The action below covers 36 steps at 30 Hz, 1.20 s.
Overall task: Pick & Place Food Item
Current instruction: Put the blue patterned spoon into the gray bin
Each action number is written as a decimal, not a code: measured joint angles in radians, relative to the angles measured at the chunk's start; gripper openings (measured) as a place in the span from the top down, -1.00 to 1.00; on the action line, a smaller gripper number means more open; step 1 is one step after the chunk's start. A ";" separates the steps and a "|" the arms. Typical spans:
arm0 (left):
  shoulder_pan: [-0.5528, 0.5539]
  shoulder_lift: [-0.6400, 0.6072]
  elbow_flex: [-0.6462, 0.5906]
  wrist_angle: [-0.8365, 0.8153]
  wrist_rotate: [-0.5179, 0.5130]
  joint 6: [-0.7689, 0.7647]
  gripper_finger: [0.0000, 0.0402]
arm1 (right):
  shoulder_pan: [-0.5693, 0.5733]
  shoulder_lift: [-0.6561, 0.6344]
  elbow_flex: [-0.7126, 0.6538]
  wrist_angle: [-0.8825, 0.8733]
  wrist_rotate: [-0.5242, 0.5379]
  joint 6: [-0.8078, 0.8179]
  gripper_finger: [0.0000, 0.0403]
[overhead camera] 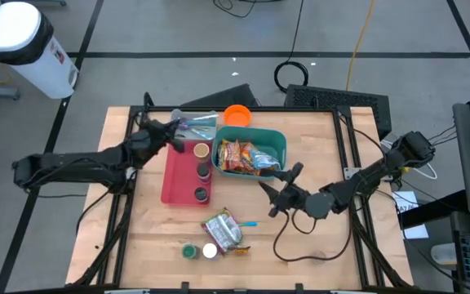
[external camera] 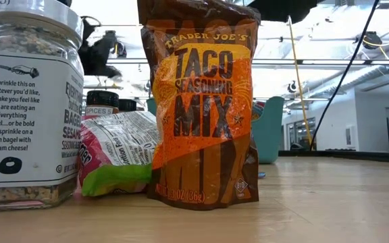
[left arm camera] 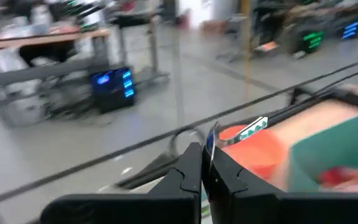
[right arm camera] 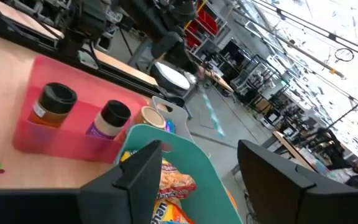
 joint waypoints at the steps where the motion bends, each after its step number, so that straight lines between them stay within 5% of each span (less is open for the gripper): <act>1: 0.006 -0.021 0.002 -0.051 -0.014 -0.016 0.99 | -0.002 0.000 0.000 -0.001 0.001 0.000 0.01; 8: 0.059 -0.080 0.025 -0.309 -0.002 -0.114 0.99 | -0.013 0.000 0.000 0.001 -0.015 0.011 0.02; 19: 0.181 -0.005 0.026 -0.342 0.308 -0.130 0.99 | -0.020 0.000 0.000 0.001 -0.103 0.061 0.02; 36: 0.223 0.177 0.026 -0.227 0.305 -0.117 0.90 | -0.020 0.000 0.000 -0.006 -0.104 0.079 0.02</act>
